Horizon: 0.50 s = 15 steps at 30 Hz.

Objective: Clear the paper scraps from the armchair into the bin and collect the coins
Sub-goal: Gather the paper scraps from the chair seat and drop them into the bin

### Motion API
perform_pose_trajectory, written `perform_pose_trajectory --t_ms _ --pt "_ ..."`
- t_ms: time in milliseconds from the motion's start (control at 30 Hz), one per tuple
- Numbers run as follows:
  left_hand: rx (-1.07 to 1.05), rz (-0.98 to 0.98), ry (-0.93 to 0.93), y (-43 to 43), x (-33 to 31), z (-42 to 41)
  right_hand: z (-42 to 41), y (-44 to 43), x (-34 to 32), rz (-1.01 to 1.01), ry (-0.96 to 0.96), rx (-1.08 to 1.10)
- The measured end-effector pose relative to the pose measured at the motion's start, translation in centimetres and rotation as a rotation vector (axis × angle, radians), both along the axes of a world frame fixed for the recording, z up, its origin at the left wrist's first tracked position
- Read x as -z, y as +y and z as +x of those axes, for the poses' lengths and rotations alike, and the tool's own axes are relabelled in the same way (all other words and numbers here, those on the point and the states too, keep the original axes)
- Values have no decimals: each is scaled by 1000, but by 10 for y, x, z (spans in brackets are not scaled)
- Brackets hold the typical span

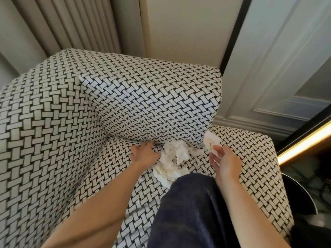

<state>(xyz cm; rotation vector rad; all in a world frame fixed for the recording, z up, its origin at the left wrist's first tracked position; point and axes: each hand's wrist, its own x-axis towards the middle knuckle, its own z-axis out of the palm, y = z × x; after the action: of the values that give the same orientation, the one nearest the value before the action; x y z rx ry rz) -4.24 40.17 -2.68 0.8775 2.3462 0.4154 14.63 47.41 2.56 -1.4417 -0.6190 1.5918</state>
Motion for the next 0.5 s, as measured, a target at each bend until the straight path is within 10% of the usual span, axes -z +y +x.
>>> perform_pose_trajectory --t_ms 267,500 --pt "-380 504 -130 -7 24 2 2 -2 7 87 -74 -17" --pt "-245 570 -173 -7 -6 24 5 -5 8 79 -50 12"
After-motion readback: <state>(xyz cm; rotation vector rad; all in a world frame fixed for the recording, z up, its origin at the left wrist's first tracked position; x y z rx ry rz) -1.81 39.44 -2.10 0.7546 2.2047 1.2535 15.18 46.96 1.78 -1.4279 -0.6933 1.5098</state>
